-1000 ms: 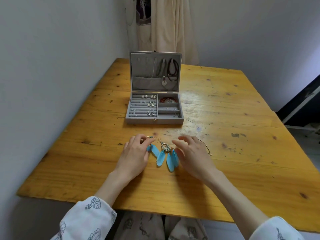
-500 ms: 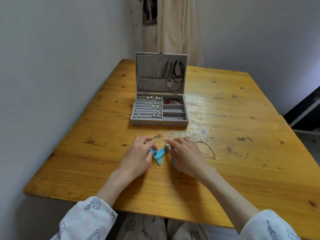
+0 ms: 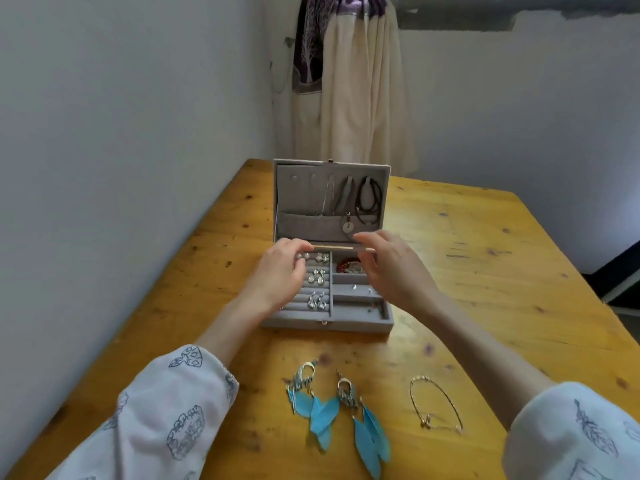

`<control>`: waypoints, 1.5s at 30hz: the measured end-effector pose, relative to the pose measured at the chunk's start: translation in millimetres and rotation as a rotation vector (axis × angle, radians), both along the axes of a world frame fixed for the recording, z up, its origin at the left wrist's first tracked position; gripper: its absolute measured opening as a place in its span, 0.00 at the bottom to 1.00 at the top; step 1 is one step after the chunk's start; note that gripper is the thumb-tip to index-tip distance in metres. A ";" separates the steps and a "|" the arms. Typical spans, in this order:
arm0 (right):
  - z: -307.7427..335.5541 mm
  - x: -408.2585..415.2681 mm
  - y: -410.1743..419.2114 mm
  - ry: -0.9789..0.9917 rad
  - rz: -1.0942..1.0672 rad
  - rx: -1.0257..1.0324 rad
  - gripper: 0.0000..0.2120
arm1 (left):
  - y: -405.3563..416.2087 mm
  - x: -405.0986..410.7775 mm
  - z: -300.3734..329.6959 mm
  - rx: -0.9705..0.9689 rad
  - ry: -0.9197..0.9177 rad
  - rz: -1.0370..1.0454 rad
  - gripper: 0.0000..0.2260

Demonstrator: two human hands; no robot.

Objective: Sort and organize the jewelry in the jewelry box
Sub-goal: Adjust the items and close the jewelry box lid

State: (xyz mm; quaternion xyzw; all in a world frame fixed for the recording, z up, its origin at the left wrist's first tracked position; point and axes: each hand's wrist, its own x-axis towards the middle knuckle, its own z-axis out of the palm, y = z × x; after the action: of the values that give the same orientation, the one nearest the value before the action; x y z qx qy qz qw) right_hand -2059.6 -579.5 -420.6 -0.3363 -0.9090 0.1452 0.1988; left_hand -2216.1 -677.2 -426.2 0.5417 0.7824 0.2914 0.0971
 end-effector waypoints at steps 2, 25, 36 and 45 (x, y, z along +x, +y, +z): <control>7.5 -19.6 25.2 0.058 -0.023 0.059 0.15 | 26.6 -14.7 1.3 0.027 0.009 0.100 0.12; 9.8 -89.0 126.2 0.121 -0.128 0.339 0.22 | 130.9 -30.4 1.4 0.274 0.177 0.429 0.11; 6.3 -88.7 127.0 0.133 -0.114 0.326 0.22 | 130.4 -36.2 2.1 0.259 0.151 0.488 0.09; 4.6 -88.1 123.0 0.119 -0.124 0.329 0.23 | 123.6 -35.3 7.7 0.308 0.100 0.510 0.08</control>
State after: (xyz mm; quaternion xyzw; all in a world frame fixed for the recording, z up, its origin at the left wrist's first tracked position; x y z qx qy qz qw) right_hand -2147.7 -456.4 -416.0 -0.3455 -0.8846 0.0016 0.3132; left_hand -2251.4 -553.6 -418.5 0.3498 0.8437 0.3944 -0.1013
